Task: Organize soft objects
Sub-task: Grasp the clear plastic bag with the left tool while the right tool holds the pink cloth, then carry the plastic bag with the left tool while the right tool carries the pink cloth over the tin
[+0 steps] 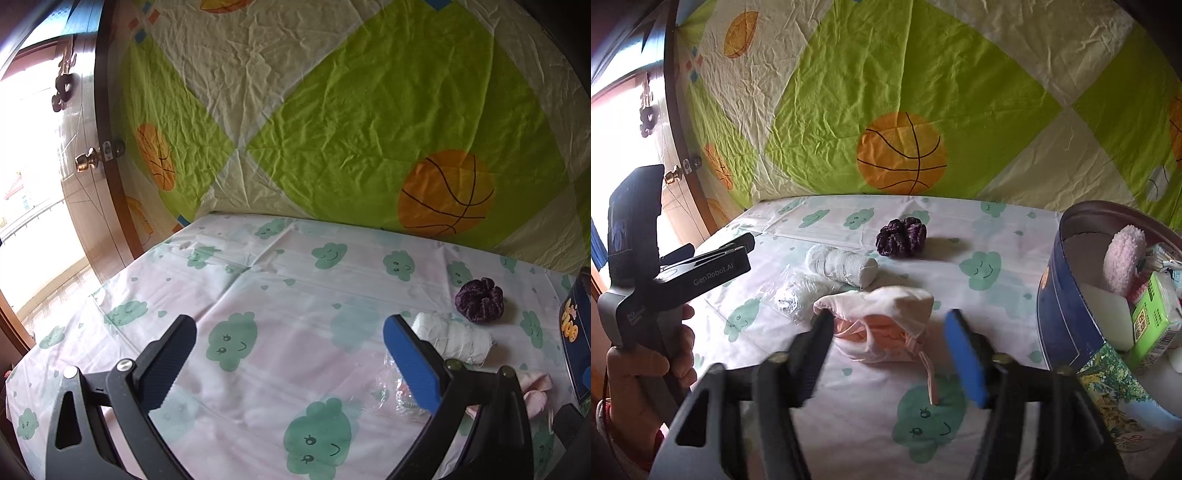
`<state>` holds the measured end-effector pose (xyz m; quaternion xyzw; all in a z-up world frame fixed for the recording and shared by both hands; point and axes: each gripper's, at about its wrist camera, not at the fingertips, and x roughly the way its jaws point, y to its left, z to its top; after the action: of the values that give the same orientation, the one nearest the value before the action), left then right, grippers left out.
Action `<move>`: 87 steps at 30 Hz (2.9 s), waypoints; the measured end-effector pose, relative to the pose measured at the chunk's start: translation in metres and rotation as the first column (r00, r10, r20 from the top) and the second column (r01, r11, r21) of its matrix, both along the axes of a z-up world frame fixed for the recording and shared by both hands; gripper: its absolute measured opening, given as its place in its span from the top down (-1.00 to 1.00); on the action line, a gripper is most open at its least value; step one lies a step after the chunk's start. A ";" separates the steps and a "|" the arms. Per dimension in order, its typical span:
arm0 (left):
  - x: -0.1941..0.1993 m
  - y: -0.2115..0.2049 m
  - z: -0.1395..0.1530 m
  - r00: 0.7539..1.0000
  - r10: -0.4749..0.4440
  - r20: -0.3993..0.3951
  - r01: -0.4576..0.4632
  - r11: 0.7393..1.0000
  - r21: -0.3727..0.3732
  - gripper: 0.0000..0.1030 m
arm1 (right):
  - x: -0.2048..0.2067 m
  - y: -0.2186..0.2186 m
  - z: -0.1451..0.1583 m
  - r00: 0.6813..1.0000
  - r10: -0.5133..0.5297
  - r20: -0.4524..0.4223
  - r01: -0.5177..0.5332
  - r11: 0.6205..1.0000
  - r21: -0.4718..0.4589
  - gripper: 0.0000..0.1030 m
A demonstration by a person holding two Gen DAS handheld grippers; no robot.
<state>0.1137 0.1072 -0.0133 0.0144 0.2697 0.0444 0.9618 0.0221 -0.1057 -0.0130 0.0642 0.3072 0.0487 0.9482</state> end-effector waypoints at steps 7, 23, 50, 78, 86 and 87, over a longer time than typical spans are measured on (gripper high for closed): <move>0.002 0.000 -0.001 1.000 -0.005 -0.009 0.005 1.000 -0.011 -0.99 | 0.011 0.017 0.006 1.000 0.025 0.017 -0.023 0.993 -0.112 -0.65; 0.002 -0.019 -0.005 0.993 -0.106 -0.048 0.107 0.994 0.024 -0.99 | 0.060 0.024 -0.027 0.973 0.105 -0.205 -0.134 0.982 -0.132 0.76; 0.023 -0.066 -0.039 0.884 -0.340 -0.322 0.341 0.938 -0.053 0.70 | -0.013 -0.018 0.013 0.998 -0.049 0.034 0.049 0.999 -0.012 0.76; -0.046 -0.069 0.004 0.971 -0.233 0.044 0.237 0.964 -0.119 0.74 | -0.052 -0.043 0.046 0.954 -0.133 0.269 0.133 0.991 0.019 0.76; -0.062 -0.095 0.007 0.968 -0.243 0.059 0.247 0.966 -0.081 0.74 | -0.065 -0.058 0.047 0.946 -0.159 0.282 0.160 0.987 0.022 0.76; -0.064 -0.098 0.007 0.967 -0.246 0.060 0.250 0.965 -0.079 0.74 | -0.067 -0.061 0.047 0.945 -0.165 0.284 0.165 0.986 0.024 0.76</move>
<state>0.0501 0.0088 -0.0060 0.0055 0.2432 -0.0875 0.9660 -0.0445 -0.1665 0.0339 0.0818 0.1610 -0.0221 0.9833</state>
